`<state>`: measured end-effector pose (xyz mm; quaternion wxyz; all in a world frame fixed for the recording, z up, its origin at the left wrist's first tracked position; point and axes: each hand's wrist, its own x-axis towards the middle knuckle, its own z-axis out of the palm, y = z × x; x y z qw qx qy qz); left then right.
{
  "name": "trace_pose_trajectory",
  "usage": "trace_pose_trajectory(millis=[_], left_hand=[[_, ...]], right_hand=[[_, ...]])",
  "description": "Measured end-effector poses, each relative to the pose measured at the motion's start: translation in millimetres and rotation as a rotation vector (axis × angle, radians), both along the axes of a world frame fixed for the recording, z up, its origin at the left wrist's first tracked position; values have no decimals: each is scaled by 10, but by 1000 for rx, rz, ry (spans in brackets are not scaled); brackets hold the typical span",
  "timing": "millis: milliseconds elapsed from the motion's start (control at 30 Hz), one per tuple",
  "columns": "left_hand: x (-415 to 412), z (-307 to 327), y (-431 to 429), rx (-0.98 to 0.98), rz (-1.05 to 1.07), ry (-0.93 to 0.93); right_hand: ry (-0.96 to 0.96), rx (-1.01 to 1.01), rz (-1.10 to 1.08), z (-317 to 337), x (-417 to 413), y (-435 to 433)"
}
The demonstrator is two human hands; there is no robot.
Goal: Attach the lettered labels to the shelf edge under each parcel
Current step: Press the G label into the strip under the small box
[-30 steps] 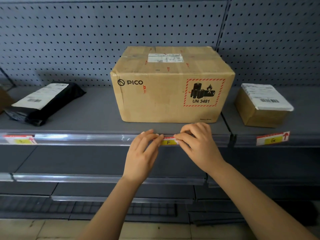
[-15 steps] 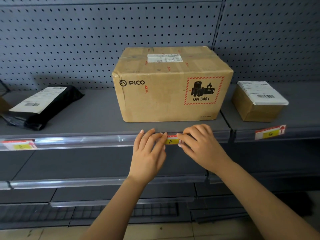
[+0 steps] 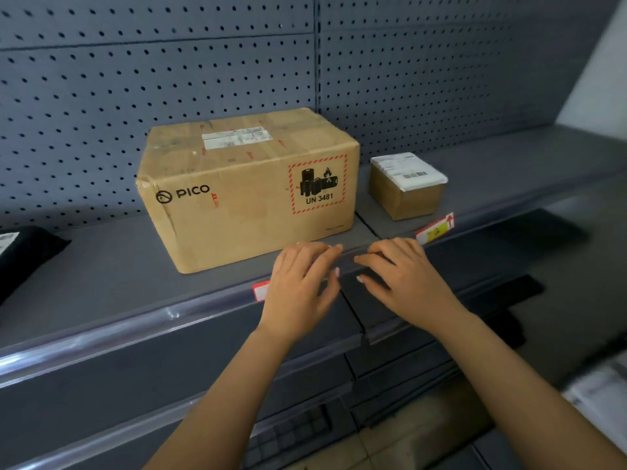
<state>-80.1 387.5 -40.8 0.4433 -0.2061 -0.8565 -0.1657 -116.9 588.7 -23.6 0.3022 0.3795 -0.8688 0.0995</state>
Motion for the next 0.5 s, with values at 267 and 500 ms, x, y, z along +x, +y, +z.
trace_pose_trajectory(millis=[267, 500], left_hand=[[-196, -9, 461, -2, -113, -26], [-508, -31, 906, -8, -88, -70]], right_hand=[[-22, 22, -188, 59, -5, 603], [-98, -76, -261, 105, -384, 1068]])
